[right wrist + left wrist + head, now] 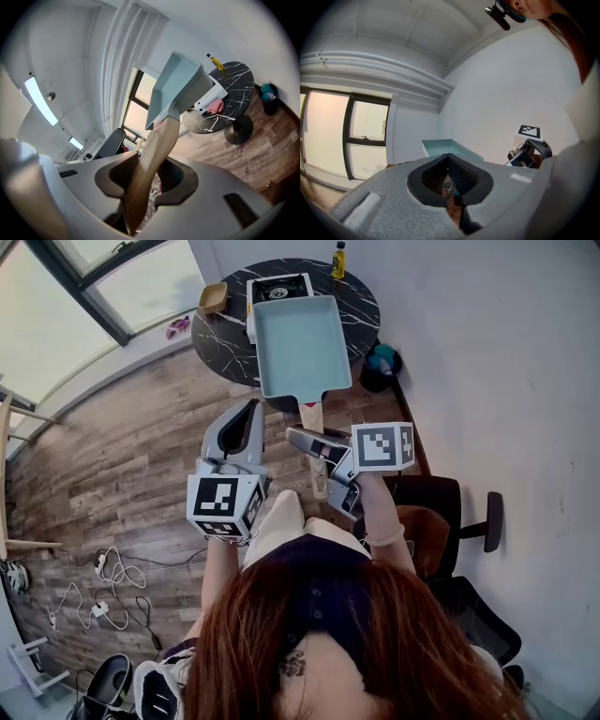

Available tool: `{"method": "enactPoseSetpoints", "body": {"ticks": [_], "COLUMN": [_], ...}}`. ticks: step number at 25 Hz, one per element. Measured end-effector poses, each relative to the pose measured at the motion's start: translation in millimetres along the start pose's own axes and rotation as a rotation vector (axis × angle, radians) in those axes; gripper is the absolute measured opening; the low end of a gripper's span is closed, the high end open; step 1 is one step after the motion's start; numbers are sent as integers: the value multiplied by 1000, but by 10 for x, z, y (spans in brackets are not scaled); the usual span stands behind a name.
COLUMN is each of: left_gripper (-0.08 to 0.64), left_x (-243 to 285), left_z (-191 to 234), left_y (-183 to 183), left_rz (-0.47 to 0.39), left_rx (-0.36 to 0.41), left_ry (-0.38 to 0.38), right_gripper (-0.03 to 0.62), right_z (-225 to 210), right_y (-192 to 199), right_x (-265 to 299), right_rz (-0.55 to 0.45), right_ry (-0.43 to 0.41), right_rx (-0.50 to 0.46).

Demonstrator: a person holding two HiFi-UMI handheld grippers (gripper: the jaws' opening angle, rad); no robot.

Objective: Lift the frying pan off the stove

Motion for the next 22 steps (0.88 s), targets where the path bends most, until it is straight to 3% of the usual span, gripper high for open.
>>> {"method": "enactPoseSetpoints", "body": {"ticks": [22], "left_gripper": [11], "left_x": [-24], "left_z": [37], "left_y": [35], "left_rz": [13], "left_rx": [-8], "left_ry": [-20], "right_gripper": [130], "right_z": [45], "right_y": [43], "right_x": [-56], "right_rz": [17], "right_ry": [10], "right_rx": [10]}}
Point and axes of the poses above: the fingertips, and each gripper's own axes: x forward along the fingers, z to its left, y out of its underside, the point moved 3 cm from there along -x, backward along the fingers, and after that the axes turned 12 degrees about -z, right-handed, at the moved point
